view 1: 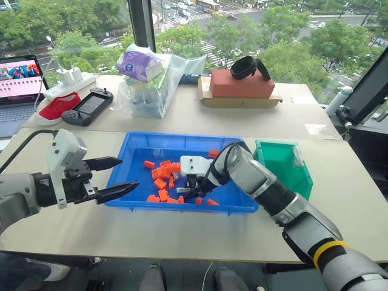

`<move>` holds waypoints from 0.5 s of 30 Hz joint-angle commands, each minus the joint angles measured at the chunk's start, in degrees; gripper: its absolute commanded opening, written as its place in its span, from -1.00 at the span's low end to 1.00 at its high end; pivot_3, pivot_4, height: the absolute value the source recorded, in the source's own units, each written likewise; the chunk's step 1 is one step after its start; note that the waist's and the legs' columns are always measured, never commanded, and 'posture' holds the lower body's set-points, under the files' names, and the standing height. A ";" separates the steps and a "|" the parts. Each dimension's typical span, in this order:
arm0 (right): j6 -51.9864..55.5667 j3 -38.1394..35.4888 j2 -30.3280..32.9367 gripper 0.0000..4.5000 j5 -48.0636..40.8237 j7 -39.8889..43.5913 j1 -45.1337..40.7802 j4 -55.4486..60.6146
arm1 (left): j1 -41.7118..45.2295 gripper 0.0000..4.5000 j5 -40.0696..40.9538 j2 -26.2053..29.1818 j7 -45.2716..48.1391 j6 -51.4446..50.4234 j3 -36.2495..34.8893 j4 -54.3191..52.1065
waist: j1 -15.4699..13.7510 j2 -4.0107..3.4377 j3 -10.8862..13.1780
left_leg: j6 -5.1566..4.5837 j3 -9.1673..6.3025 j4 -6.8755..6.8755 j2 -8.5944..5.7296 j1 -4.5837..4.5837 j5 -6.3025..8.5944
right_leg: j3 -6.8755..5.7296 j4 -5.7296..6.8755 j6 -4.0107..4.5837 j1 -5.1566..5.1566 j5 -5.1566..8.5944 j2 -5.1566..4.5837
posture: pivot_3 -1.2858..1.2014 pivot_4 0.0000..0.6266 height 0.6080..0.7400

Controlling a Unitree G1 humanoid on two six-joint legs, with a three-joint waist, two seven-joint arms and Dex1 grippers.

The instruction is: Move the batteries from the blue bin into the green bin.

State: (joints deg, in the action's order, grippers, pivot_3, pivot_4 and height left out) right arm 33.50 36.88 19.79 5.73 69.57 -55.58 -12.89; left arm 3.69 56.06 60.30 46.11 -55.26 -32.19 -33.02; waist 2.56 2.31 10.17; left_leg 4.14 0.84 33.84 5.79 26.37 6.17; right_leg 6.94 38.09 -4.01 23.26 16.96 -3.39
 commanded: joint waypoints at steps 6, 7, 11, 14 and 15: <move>-0.42 -7.16 4.21 -0.89 -4.73 2.92 0.84 8.38 | 1.90 1.00 0.23 0.34 0.80 1.54 1.34 0.27 | -0.21 0.00 0.01 | 0.01 0.00 0.00 0.00 0.03 0.00 | 0.00 -0.02 0.00 0.01 0.00 0.00 | 0.03 -0.52 0.99; 1.11 -9.27 5.07 -0.89 -6.60 3.56 0.36 9.94 | 2.31 1.00 0.50 0.37 1.10 1.54 1.55 0.55 | -0.20 0.00 0.01 | 0.01 0.00 0.00 0.00 0.03 0.01 | 0.00 -0.02 0.00 0.01 0.00 0.00 | 0.03 -0.52 0.99; 7.27 -19.55 11.29 -0.89 -14.45 6.79 -2.46 12.47 | 5.03 1.00 1.41 0.20 1.85 1.52 3.36 1.94 | -0.27 -0.01 0.02 | 0.02 0.00 -0.01 0.00 0.03 0.01 | 0.00 0.00 0.01 0.03 0.00 0.00 | 0.03 -0.52 0.99; 8.03 -23.91 16.98 -0.89 -15.28 6.31 -4.53 8.91 | 6.65 1.00 1.08 0.10 2.48 1.67 5.10 2.66 | -0.43 0.00 0.02 | 0.02 0.01 -0.01 0.00 0.03 0.01 | 0.00 -0.05 0.00 0.00 0.00 -0.01 | 0.03 -0.52 0.99; 7.08 -25.22 19.99 -0.89 -13.62 4.75 -5.56 5.37 | 7.45 1.00 0.85 0.05 2.81 1.88 5.97 3.12 | -0.46 0.00 0.02 | 0.02 0.01 -0.02 0.00 0.03 0.02 | 0.00 -0.06 0.01 0.00 0.01 -0.01 | 0.03 -0.52 0.99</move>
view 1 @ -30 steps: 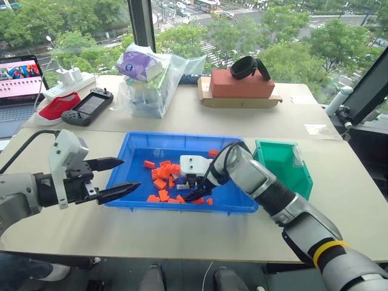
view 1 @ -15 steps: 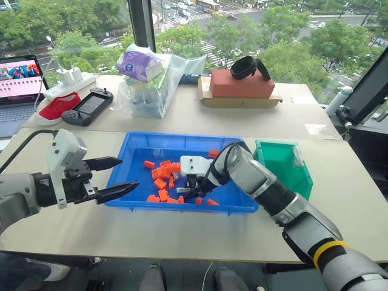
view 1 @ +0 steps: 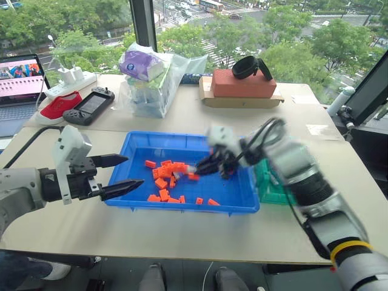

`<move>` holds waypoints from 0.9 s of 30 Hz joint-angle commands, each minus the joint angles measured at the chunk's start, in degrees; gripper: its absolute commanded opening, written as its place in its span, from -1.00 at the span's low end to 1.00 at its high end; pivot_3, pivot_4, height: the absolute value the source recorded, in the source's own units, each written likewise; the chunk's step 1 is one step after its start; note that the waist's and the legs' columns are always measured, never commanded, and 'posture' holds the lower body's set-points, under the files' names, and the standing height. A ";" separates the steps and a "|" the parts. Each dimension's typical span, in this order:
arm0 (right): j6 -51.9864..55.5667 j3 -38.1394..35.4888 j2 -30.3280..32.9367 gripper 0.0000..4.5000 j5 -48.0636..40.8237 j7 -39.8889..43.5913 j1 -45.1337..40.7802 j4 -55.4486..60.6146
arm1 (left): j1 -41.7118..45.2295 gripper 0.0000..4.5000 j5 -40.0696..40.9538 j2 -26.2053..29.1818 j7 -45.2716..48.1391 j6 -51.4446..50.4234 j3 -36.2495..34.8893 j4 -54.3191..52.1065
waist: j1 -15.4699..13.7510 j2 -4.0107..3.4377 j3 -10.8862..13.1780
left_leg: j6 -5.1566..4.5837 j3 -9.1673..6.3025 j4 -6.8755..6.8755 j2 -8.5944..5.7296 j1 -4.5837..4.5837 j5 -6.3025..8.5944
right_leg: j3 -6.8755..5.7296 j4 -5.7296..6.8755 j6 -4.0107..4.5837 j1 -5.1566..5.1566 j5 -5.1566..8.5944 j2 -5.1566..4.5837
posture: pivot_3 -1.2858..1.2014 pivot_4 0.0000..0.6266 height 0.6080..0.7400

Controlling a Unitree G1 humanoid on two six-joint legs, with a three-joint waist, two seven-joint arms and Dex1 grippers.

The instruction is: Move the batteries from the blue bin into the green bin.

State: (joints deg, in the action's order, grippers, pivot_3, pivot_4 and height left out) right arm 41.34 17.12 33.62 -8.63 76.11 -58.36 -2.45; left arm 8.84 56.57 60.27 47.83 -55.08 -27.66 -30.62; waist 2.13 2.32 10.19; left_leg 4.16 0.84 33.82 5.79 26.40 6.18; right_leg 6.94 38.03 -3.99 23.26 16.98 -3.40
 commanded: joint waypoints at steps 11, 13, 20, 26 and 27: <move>-9.13 -2.88 23.69 -0.89 12.24 -5.23 -1.41 -18.36 | 8.57 1.00 -3.40 -0.48 4.61 4.55 8.88 5.62 | 0.47 -0.01 0.03 | 0.02 0.05 -0.12 0.00 0.00 0.07 | 0.08 0.01 0.14 0.14 0.14 0.01 | 0.03 -0.52 0.99; -10.33 -2.16 23.59 -0.89 13.46 -5.72 -0.60 -19.09 | 9.21 1.00 -3.96 -0.69 4.99 4.93 9.74 6.19 | 0.56 -0.01 0.04 | 0.01 0.06 -0.09 -0.01 0.00 0.08 | 0.09 0.02 0.13 0.14 0.15 0.01 | 0.03 -0.52 0.99; -10.53 0.29 22.88 -0.89 15.11 -3.78 4.51 -17.09 | 9.57 1.00 -4.88 -1.10 5.57 5.33 10.17 6.40 | 0.24 -0.02 0.04 | 0.01 0.04 0.01 -0.01 0.00 0.07 | 0.05 0.04 0.11 0.05 0.15 0.00 | 0.03 -0.52 0.99; -9.97 -1.04 23.01 -0.20 15.53 -4.16 1.36 -18.60 | 7.44 1.00 -4.49 -0.69 5.10 4.46 7.57 5.39 | 0.41 -0.16 0.13 | 0.01 0.05 0.02 -0.01 0.00 0.07 | 0.08 0.06 0.11 0.06 0.15 0.00 | 0.03 -0.52 0.99; -10.54 -1.20 23.42 -0.04 15.61 -3.88 0.58 -18.82 | 6.88 1.00 -4.61 -0.52 5.02 4.43 6.99 5.28 | 0.50 -0.16 0.13 | 0.01 0.05 0.02 -0.01 0.00 0.07 | 0.08 0.06 0.11 0.06 0.15 0.00 | 0.03 -0.52 0.99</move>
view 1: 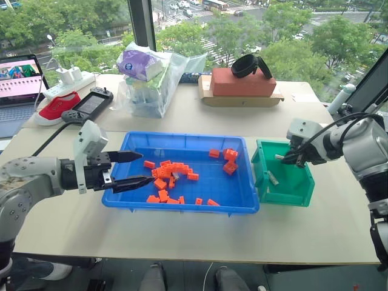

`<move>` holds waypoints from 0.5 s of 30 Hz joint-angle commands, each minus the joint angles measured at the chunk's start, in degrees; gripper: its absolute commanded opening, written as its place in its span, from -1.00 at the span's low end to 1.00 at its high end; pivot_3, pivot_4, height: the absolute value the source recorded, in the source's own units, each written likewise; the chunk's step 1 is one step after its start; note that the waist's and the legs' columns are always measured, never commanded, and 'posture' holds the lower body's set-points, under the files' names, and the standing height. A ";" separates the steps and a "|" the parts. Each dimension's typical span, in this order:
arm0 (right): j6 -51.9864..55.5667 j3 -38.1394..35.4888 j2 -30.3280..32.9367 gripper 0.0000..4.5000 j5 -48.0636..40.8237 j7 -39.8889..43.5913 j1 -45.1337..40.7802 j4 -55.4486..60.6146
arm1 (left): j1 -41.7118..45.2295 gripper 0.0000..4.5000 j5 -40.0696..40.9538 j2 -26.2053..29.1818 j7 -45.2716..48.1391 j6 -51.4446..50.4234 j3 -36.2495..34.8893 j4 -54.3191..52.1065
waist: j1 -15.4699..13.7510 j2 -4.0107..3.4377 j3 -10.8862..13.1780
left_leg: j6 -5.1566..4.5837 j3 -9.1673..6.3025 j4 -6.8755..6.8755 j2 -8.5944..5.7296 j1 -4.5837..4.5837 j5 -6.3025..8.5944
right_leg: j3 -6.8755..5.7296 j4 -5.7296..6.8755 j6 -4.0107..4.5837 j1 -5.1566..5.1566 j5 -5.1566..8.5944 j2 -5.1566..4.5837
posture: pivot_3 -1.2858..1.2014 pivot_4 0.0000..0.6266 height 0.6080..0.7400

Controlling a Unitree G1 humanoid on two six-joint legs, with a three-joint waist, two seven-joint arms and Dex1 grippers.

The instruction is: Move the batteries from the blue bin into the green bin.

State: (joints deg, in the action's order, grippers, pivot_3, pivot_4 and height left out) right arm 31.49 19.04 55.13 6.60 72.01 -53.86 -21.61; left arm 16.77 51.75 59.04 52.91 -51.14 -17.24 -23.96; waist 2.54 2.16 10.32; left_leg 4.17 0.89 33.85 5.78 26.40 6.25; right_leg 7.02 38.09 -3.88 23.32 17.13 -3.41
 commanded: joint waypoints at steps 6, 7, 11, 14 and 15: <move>-3.87 -3.65 1.28 0.90 -0.53 2.56 -9.34 0.16 | -4.73 1.00 -1.75 1.70 -1.51 0.54 -7.55 -1.23 | -0.04 -0.01 0.01 | 0.00 0.00 -0.01 0.00 0.00 0.00 | -0.02 -0.02 0.00 -0.01 0.00 0.00 | 0.03 -0.52 0.99; -4.46 -4.13 -0.75 0.98 -2.62 3.74 -10.06 1.96 | -5.68 1.00 -1.80 1.86 -1.87 0.11 -9.36 -1.28 | 0.01 -0.02 0.01 | 0.00 0.00 -0.01 0.00 0.00 0.00 | -0.03 -0.02 0.00 -0.01 0.00 0.00 | 0.03 -0.52 0.99; -1.36 -4.78 -7.87 0.98 -9.42 7.95 -10.79 8.88 | -10.58 1.00 -4.66 2.94 -1.91 1.07 -14.99 -1.56 | 1.22 -0.03 0.01 | 0.00 -0.02 -0.04 0.07 -0.05 0.00 | -0.01 0.07 0.01 0.00 0.00 0.06 | 0.03 -0.52 0.99; -1.21 -1.96 -13.83 0.98 -9.52 7.18 -10.25 10.28 | -14.67 1.00 -4.17 3.01 -1.18 -0.57 -21.17 -2.52 | 1.15 -0.04 0.02 | 0.02 -0.03 -0.02 0.07 -0.05 -0.01 | -0.05 0.13 0.02 -0.01 0.00 0.06 | 0.03 -0.52 0.99; -1.29 -0.92 -15.48 0.98 -9.32 6.83 -10.01 10.51 | -16.16 1.00 -4.23 3.02 -0.78 -0.99 -22.90 -3.08 | 1.10 -0.03 0.02 | 0.02 -0.04 0.00 0.07 -0.04 -0.01 | -0.07 0.11 0.02 -0.02 0.00 0.05 | 0.03 -0.52 0.99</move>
State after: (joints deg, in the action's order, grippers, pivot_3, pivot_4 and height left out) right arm 30.12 17.46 40.67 -2.42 79.24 -63.42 -12.87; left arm 1.53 47.41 61.12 51.25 -51.56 -35.62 -24.85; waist 3.65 2.13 10.33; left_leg 4.19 0.86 33.84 5.85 26.37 6.25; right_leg 6.95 38.17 -3.87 23.30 17.12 -3.37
